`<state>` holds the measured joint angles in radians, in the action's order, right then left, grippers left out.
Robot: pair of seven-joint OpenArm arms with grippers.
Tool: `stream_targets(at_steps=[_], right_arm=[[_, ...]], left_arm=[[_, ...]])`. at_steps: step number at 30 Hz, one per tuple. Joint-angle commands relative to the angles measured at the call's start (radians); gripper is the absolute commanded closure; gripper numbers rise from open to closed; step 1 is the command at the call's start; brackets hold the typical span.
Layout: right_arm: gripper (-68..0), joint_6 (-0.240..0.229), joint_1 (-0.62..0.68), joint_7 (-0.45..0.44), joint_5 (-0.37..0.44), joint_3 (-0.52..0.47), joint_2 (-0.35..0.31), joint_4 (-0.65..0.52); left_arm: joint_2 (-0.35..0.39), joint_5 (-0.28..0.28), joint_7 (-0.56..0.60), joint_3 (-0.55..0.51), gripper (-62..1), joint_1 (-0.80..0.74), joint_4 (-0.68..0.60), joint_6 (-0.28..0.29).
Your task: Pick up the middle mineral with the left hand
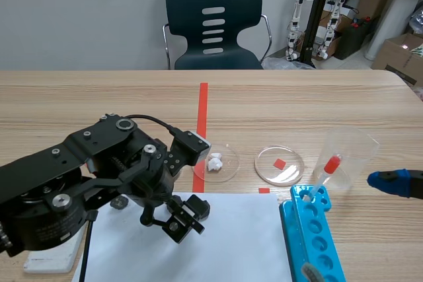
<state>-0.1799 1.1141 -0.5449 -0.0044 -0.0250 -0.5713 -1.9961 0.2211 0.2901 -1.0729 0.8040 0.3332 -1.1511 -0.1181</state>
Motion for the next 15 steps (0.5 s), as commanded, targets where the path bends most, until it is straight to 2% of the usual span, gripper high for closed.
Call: stream_targets(at_steps=[1,15], right_arm=[[-65.5,0.0,-0.003,-0.012,0.008,-0.009,-0.005,-0.01],[-65.5,0.0,-0.003,-0.012,0.008,-0.009,-0.005,-0.01]], left_arm=[[-0.021,0.006,0.007,-0.003,-48.8,0.024,0.0,0.002],[-0.024,0.01,0.002,-0.004,-48.8,0.035,0.0,0.001]])
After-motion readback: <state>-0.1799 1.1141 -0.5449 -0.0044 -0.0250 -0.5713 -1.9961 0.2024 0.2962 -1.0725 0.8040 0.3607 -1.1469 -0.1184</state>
